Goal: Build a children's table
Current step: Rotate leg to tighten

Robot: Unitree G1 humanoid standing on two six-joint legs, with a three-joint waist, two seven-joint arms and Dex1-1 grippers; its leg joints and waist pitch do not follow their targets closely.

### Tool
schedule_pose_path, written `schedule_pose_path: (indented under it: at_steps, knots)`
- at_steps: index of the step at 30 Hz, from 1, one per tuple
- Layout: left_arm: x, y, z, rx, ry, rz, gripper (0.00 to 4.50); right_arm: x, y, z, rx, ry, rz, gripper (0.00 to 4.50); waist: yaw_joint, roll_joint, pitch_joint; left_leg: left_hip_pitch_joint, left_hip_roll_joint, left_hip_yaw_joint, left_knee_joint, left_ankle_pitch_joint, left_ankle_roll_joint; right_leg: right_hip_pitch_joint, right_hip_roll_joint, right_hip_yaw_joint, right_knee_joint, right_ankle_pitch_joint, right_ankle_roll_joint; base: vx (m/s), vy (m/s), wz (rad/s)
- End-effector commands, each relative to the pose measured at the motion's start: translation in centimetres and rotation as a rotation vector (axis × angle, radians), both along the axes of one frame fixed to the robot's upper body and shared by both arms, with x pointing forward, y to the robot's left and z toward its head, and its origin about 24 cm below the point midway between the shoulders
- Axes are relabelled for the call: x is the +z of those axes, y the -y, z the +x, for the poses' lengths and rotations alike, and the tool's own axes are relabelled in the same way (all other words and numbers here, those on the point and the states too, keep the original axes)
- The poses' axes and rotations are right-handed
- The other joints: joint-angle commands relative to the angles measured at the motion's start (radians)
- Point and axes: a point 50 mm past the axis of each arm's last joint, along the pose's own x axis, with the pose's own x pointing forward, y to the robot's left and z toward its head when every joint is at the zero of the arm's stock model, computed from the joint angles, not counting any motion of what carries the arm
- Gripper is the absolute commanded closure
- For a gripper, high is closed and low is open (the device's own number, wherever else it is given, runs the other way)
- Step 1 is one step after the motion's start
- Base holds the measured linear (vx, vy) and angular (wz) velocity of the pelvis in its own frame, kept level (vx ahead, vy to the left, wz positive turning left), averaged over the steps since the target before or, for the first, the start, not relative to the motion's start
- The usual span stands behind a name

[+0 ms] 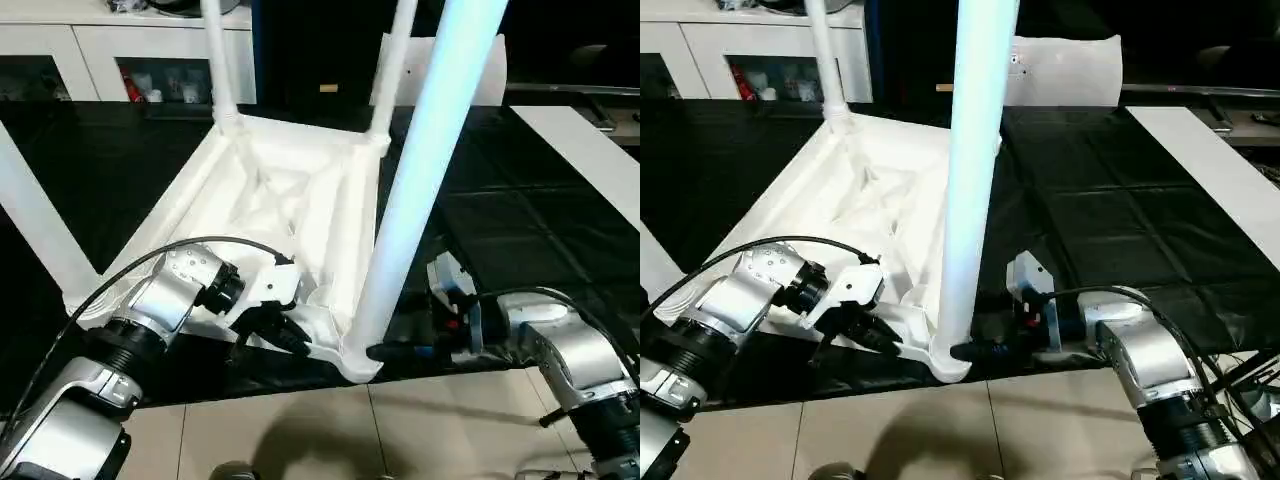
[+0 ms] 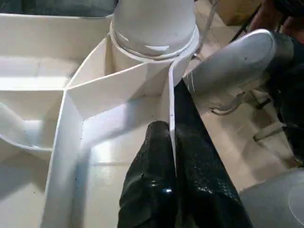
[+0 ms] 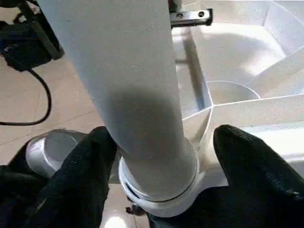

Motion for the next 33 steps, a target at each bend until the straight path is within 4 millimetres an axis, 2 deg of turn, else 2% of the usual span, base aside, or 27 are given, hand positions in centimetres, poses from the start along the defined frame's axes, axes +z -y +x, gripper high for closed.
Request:
schedule_pose_path:
  at_steps: [1,2,4,7,13,17,19,21,22,24,27,29,30,31,33]
  knots:
    - [0.7,1.2,-0.2,-0.105,0.003,-0.003,4.50,0.6,-0.1,0.3,0.022,0.005,0.005,1.35,-0.007,0.001,-0.065,0.010,0.029,0.001,-0.067,-0.204,0.030,0.050,-0.075,0.047,-0.074,-0.240,-0.197,0.000,0.000,0.00]
    - [0.7,1.2,-0.2,-0.106,0.001,-0.004,4.50,0.6,-0.1,0.3,0.027,0.002,0.008,1.35,-0.006,0.002,-0.065,0.010,0.030,0.000,-0.067,-0.199,0.031,0.050,-0.075,0.047,-0.072,-0.234,-0.199,0.000,0.000,0.00]
    - [0.6,1.2,-0.2,-0.107,0.000,-0.004,4.50,0.6,-0.3,0.3,0.035,-0.008,0.013,1.65,-0.006,0.004,-0.066,0.011,0.030,0.001,-0.066,-0.195,0.030,0.050,-0.074,0.047,-0.072,-0.227,-0.201,0.000,0.000,0.00]
    - [0.6,1.2,-0.3,-0.110,-0.001,-0.003,4.50,0.5,-0.4,0.3,0.044,-0.018,0.017,1.76,-0.006,0.002,-0.066,0.010,0.029,0.001,-0.066,-0.195,0.030,0.051,-0.074,0.047,-0.071,-0.226,-0.202,0.000,0.000,0.00]
    - [0.6,1.1,-0.2,-0.110,-0.002,0.001,4.50,0.5,-0.8,0.3,0.058,-0.029,0.033,2.27,-0.006,0.004,-0.066,0.010,0.029,0.000,-0.066,-0.190,0.027,0.051,-0.073,0.046,-0.071,-0.223,-0.202,0.000,0.000,0.00]
    - [0.6,1.1,-0.1,-0.107,-0.002,0.003,4.50,0.5,-1.1,0.3,0.066,-0.041,0.046,2.46,-0.006,0.003,-0.065,0.010,0.029,0.001,-0.066,-0.198,0.024,0.051,-0.074,0.046,-0.072,-0.237,-0.199,0.000,0.000,0.00]
    - [0.5,1.0,-0.1,-0.101,-0.006,0.002,4.50,0.5,-1.3,0.2,0.068,-0.054,0.060,2.48,-0.006,0.006,-0.065,0.011,0.029,0.000,-0.066,-0.201,0.021,0.050,-0.074,0.046,-0.073,-0.241,-0.198,0.000,0.000,0.00]
    - [0.5,1.0,-0.1,-0.090,-0.012,-0.006,4.50,0.5,-1.4,0.1,0.065,-0.064,0.071,2.52,-0.006,0.002,-0.066,0.011,0.029,0.001,-0.066,-0.199,0.020,0.051,-0.073,0.046,-0.072,-0.238,-0.196,0.000,0.000,0.00]
    - [0.4,1.1,0.0,-0.054,-0.013,-0.014,4.50,0.5,-1.7,-0.2,0.045,-0.077,0.095,2.52,-0.006,0.007,-0.065,0.011,0.028,0.001,-0.066,-0.198,0.020,0.051,-0.073,0.047,-0.072,-0.236,-0.197,0.000,0.000,0.00]
    - [0.4,1.1,0.2,-0.008,-0.010,-0.024,4.50,0.4,-1.9,-0.4,0.018,-0.089,0.120,2.53,-0.005,0.005,-0.065,0.013,0.029,0.001,-0.067,-0.198,0.018,0.050,-0.073,0.048,-0.073,-0.235,-0.196,0.000,0.000,0.00]
    - [0.4,1.5,0.6,0.095,-0.016,-0.057,4.50,0.2,-2.3,-0.5,-0.060,-0.094,0.149,2.53,-0.008,0.004,-0.063,0.012,0.026,-0.001,-0.070,-0.227,0.009,0.051,-0.075,0.045,-0.079,-0.294,-0.181,0.000,0.000,0.00]
    - [0.4,1.9,1.0,0.184,-0.021,-0.091,4.50,-0.1,-2.7,-0.5,-0.146,-0.083,0.153,2.53,-0.008,0.008,-0.057,0.019,0.026,-0.002,-0.071,-0.261,-0.002,0.042,-0.077,0.046,-0.088,-0.370,-0.162,0.000,0.000,0.00]
    - [0.4,2.0,1.0,0.204,-0.019,-0.097,4.50,-0.3,-2.9,-0.6,-0.164,-0.082,0.152,2.53,-0.013,0.005,-0.056,0.017,0.023,-0.006,-0.074,-0.286,-0.011,0.044,-0.079,0.043,-0.096,-0.442,-0.137,0.000,0.000,0.00]
    - [0.4,2.2,1.1,0.228,-0.016,-0.105,4.50,-0.4,-3.0,-0.6,-0.191,-0.079,0.147,2.53,-0.016,0.004,-0.055,0.017,0.022,-0.007,-0.074,-0.287,-0.011,0.044,-0.078,0.043,-0.102,-0.474,-0.116,0.000,0.000,0.00]
    - [0.3,3.1,1.5,0.335,-0.006,-0.138,4.50,-1.3,-3.7,-0.3,-0.316,-0.046,0.110,2.53,-0.027,0.003,-0.054,0.015,0.021,-0.009,-0.075,-0.290,-0.015,0.042,-0.077,0.042,-0.103,-0.491,-0.107,0.000,0.000,0.00]
